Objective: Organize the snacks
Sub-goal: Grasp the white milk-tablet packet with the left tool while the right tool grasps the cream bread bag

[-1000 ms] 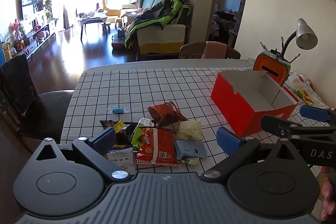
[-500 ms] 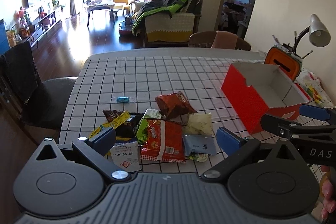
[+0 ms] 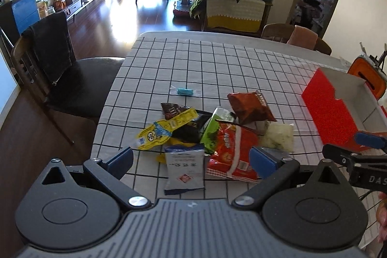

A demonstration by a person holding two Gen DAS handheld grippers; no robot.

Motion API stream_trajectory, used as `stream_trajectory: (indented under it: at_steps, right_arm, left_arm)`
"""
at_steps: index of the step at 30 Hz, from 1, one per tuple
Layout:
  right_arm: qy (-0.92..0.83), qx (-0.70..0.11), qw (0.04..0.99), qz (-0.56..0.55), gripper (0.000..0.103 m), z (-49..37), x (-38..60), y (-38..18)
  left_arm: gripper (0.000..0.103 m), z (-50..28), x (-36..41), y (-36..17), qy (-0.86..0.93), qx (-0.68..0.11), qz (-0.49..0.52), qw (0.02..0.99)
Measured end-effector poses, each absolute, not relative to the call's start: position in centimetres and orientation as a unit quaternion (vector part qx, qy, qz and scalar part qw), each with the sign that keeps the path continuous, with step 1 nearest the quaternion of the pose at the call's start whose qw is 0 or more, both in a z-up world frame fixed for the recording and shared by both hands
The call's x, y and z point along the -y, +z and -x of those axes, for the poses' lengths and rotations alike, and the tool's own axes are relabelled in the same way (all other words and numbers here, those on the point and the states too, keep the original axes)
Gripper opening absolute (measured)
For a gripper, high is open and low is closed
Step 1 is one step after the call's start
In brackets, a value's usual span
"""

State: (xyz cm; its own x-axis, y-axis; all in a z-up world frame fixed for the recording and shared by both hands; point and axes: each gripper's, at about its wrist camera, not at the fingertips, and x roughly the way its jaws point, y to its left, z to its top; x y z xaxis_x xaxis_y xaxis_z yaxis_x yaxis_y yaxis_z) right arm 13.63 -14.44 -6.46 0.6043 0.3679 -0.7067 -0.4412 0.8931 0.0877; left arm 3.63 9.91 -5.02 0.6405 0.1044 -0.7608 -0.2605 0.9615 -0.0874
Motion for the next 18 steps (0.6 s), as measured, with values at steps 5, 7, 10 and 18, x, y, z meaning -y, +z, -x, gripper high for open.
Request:
stream_trajectory:
  at_steps: [5,7,10,18]
  right_arm:
    - [0.261,-0.386,0.880,0.097,0.091,-15.0,13.7,-8.2]
    - [0.274,-0.387,0.874,0.105,0.090,-15.8,13.4,-8.8]
    - [0.292,-0.384,0.866,0.131,0.087,-17.1,13.0,-9.9]
    - [0.348,-0.381,0.831,0.208,0.076,-21.1,11.5,-11.9]
  left_arm:
    - [0.103,-4.4,-10.6,-6.9,0.106,-0.427,0.096,0.893]
    - [0.102,-4.9,-10.9,-7.9,0.111,-0.437,0.100,0.887]
    - [0.102,-5.7,-11.2,-9.3,0.118,-0.451,0.100,0.879]
    - [0.094,-7.6,-13.1,-12.8,0.144,-0.490,0.142,0.848]
